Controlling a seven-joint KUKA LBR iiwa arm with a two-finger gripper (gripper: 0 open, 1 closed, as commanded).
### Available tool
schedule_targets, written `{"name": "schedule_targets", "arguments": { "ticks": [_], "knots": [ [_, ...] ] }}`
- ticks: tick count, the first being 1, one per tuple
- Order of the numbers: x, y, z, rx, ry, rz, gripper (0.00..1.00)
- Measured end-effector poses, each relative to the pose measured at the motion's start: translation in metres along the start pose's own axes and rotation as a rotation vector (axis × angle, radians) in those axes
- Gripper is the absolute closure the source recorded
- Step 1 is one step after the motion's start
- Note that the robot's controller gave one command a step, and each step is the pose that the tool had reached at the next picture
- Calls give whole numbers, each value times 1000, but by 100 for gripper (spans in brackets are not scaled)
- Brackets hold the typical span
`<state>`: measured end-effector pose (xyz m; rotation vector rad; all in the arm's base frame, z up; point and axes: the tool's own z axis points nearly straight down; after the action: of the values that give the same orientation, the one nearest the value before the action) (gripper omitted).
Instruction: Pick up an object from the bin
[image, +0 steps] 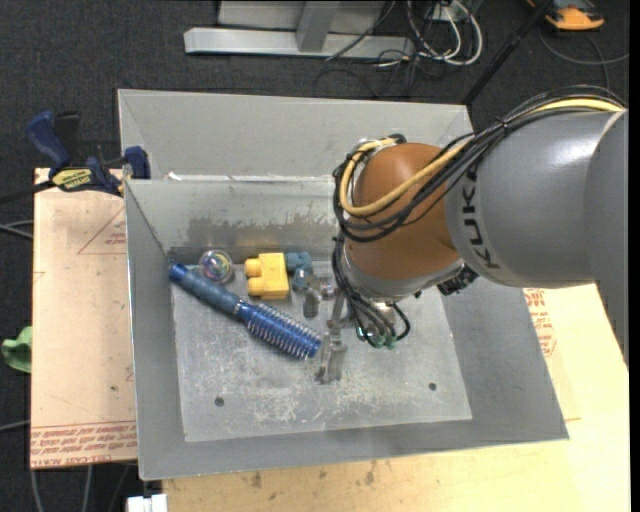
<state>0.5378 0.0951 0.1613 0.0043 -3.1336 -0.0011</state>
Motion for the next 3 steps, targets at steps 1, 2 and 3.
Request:
{"name": "schedule_targets", "arguments": {
  "ticks": [1, 2, 3],
  "knots": [
    [-2, -1, -4, -1, -8, 3, 100],
    [-2, -1, -4, -1, -8, 4, 0],
    [-23, 23, 95, 0, -6, -29, 0]
  ]
}}
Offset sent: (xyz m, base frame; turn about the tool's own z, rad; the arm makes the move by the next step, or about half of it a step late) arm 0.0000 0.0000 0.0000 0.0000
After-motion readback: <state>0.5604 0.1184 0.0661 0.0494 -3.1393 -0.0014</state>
